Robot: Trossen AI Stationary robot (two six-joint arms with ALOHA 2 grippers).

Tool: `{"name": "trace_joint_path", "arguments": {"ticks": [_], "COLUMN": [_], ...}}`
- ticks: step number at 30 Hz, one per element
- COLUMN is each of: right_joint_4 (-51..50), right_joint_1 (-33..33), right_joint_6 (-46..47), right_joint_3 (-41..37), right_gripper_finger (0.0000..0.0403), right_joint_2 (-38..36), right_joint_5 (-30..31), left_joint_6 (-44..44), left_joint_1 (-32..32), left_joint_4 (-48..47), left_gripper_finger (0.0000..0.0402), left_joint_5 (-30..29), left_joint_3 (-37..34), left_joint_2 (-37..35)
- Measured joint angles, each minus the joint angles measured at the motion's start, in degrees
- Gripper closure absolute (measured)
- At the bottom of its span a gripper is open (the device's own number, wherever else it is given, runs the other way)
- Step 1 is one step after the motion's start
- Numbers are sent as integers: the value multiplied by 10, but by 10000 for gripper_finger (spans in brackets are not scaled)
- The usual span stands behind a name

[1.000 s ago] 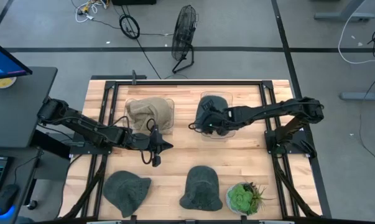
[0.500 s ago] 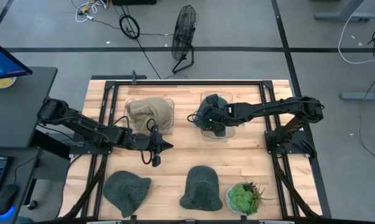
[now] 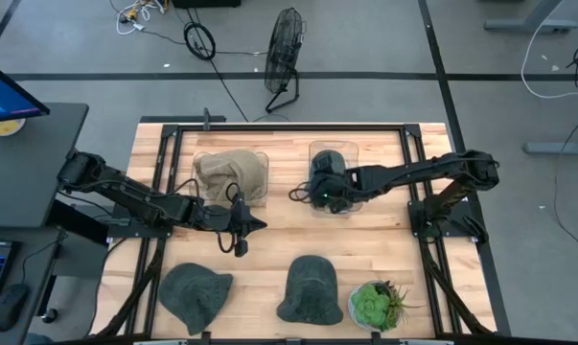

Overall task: Pick & Place hat
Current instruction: Put the top right black cap into the right transparent bin

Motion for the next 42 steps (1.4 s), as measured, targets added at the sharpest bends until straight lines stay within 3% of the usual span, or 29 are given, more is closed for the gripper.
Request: {"name": "trace_joint_path", "arguments": {"ticks": [11, 19, 28, 32, 38, 42], "right_joint_4": [6, 14, -6, -12, -52, -113], "right_joint_1": [-33, -36, -62, -69, -73, -67], "right_joint_6": [89, 53, 81, 61, 55, 57], "right_joint_3": [0, 1, 0, 0, 0, 0], "right_gripper_finger": [205, 209, 212, 251, 379, 385], "right_joint_2": [5, 16, 28, 28, 28, 28], "right_joint_5": [-150, -153, -152, -153, -146, -142], "left_joint_6": [0, 0, 0, 0, 0, 0], "left_joint_1": [0, 0, 0, 0, 0, 0], "left_joint_4": [0, 0, -9, -10, -12, -13], "left_gripper_finger": [388, 388, 388, 388, 388, 388], "left_joint_5": [0, 0, 0, 0, 0, 0], "left_joint_3": [0, 0, 1, 1, 1, 1], "left_joint_2": [0, 0, 0, 0, 0, 0]}}
